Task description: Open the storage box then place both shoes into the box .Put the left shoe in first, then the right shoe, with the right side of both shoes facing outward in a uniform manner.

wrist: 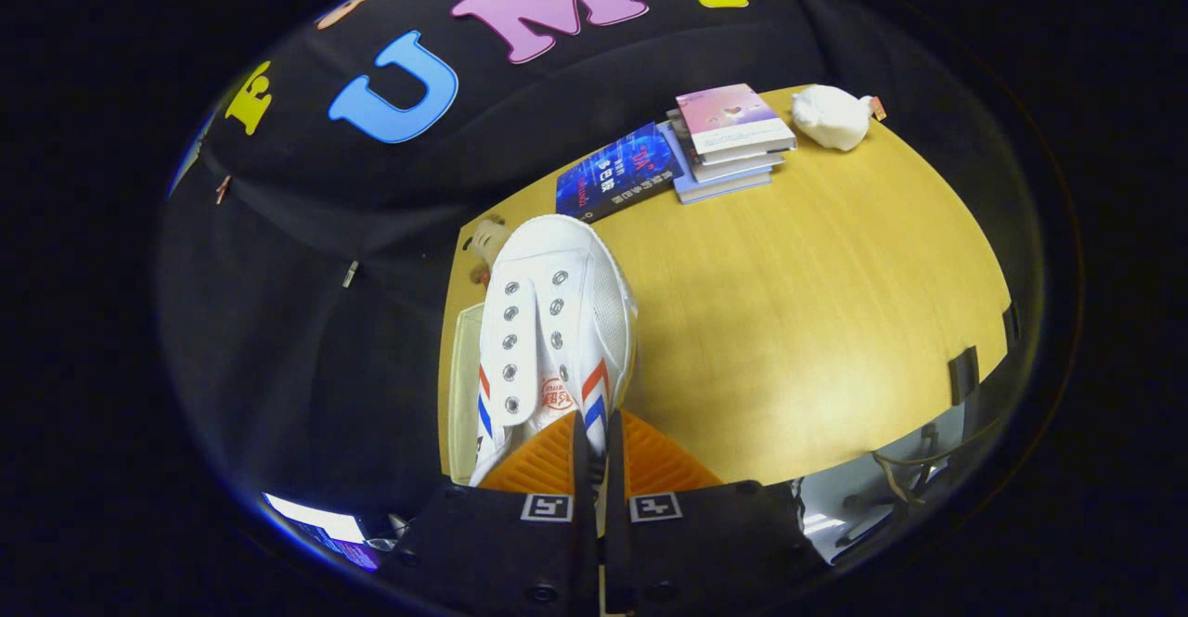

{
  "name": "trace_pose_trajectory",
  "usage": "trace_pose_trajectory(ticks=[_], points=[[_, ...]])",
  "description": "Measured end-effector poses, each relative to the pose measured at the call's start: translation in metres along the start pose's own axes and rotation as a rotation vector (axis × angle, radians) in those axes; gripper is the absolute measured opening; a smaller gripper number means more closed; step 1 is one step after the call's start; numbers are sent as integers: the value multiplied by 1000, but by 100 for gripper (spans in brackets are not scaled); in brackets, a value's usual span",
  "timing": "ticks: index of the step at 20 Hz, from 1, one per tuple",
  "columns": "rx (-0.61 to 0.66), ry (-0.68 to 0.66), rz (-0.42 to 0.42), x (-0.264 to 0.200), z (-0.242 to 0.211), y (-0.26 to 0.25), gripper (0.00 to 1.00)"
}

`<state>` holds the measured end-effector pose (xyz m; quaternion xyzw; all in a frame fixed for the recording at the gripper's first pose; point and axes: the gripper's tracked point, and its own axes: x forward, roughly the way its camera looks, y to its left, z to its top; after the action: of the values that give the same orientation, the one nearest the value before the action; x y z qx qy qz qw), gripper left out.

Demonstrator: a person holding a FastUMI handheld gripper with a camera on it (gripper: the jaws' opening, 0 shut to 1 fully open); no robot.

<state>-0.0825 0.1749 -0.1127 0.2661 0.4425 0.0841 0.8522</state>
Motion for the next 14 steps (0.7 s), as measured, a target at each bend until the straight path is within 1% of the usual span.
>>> trace_pose_trajectory(ticks=[3, 7, 10, 14], points=[[-34, 34, 11, 19, -13, 23, 7], [-83, 73, -7, 43, -28, 42, 8], [-143, 99, -54, 67, -36, 42, 8], [-175, 125, -141, 96, -46, 33, 8]])
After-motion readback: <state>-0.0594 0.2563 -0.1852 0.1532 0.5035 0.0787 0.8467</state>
